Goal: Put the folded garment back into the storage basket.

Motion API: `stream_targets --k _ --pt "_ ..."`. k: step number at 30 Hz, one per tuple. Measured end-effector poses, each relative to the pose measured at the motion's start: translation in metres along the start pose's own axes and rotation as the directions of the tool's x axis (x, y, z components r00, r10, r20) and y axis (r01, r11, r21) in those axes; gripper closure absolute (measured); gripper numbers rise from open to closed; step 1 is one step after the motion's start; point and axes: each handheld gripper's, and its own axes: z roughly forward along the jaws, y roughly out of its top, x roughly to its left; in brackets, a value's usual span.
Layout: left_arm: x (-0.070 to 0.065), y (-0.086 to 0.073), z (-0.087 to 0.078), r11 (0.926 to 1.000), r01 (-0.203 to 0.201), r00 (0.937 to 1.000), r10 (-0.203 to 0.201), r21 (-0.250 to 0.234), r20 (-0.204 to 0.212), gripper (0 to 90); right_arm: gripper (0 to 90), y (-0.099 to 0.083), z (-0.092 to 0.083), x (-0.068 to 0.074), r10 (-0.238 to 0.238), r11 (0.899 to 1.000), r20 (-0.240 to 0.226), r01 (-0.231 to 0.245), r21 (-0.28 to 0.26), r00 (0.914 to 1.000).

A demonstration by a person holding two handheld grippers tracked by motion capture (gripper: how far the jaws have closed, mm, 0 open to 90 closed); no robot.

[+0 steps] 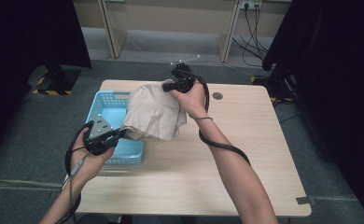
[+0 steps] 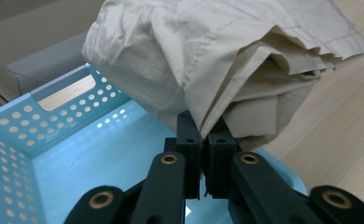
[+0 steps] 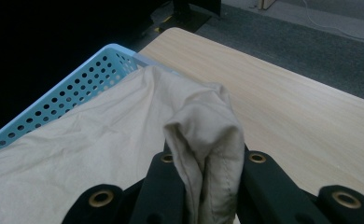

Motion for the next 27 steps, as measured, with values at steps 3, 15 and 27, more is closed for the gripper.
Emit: stream_targets --k 3,15,27 --pt "0.002 -0.001 -0.001 1.0000 0.003 1.0000 -0.003 0.000 -0.006 86.7 84.4 0.001 0.002 0.003 -0.005 1.000 -0.002 0.005 -0.002 1.0000" --pt "0.010 -0.008 -0.008 0.9999 0.013 0.9995 -0.013 0.008 -0.028 86.6 84.5 0.006 0.013 0.013 -0.015 1.000 -0.016 0.015 0.000 0.9998" --pt "0.018 -0.015 -0.016 0.9996 0.020 0.9987 -0.019 0.019 -0.048 86.6 84.5 0.007 0.024 0.024 -0.018 1.000 -0.034 0.018 0.006 0.9993"
